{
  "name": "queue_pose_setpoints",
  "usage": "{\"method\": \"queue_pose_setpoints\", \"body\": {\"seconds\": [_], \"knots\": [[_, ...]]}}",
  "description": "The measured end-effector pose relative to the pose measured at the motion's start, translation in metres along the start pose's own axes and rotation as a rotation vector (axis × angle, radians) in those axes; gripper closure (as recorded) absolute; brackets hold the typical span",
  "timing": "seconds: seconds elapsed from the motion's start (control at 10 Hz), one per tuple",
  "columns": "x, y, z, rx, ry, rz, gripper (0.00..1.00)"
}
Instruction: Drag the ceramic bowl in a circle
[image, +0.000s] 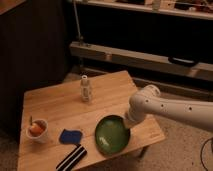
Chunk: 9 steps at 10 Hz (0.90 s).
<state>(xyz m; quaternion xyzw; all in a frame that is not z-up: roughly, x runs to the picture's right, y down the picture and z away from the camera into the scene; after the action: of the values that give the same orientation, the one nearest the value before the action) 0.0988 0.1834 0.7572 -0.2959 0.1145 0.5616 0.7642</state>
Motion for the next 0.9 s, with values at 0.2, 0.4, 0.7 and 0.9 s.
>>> {"method": "queue_pose_setpoints", "body": {"seconds": [0.2, 0.4, 0.7, 0.9], "knots": [[-0.032, 0.017, 0.006, -0.041, -0.004, -0.001, 0.88], [-0.072, 0.020, 0.011, -0.071, -0.004, 0.006, 0.88], [-0.147, -0.001, 0.019, -0.118, 0.008, 0.040, 0.88], [-0.186, -0.029, 0.024, -0.102, 0.023, 0.084, 0.88]]}}
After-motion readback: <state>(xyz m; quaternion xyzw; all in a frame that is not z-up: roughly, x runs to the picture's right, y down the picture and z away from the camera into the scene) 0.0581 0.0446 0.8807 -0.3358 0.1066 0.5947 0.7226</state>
